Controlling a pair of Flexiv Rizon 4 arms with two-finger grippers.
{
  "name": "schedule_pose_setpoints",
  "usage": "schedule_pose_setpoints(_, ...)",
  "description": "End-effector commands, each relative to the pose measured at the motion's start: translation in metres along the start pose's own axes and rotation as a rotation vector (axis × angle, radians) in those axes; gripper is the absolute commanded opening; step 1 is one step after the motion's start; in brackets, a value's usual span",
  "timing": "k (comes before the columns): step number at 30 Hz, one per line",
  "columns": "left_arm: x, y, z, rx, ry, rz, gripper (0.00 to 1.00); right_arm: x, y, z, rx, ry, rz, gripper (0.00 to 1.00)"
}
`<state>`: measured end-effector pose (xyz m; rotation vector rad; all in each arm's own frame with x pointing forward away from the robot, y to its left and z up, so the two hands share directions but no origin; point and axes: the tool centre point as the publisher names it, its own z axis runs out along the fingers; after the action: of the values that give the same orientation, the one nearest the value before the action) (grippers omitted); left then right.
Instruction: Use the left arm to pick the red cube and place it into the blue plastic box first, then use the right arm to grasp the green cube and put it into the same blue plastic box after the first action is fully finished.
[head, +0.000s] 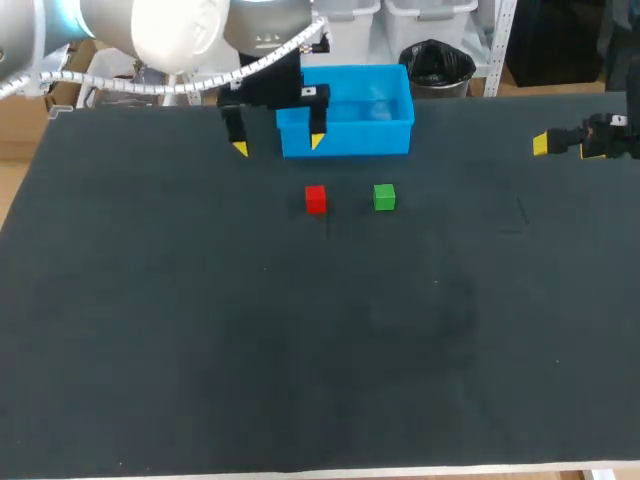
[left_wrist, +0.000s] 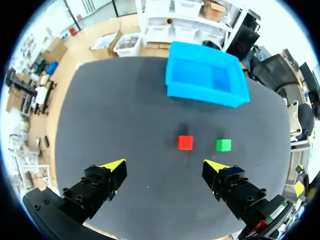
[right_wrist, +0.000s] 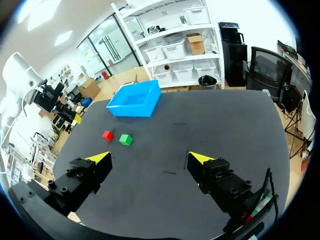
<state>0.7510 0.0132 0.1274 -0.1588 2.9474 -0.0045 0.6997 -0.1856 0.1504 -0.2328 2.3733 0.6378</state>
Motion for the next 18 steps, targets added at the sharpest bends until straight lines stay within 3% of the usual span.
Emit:
schedule_pose_setpoints(1, 0.002, 0.000, 0.006, 0.032, -0.005, 0.011, 1.00, 0.000, 0.000, 0.000, 0.000, 0.000, 0.000, 1.00)
schedule_pose_setpoints(18, 0.002, -0.026, 0.012, 0.017, -0.001, 0.075, 1.00, 0.000, 0.000, 0.000, 0.000, 0.000, 0.000, 1.00)
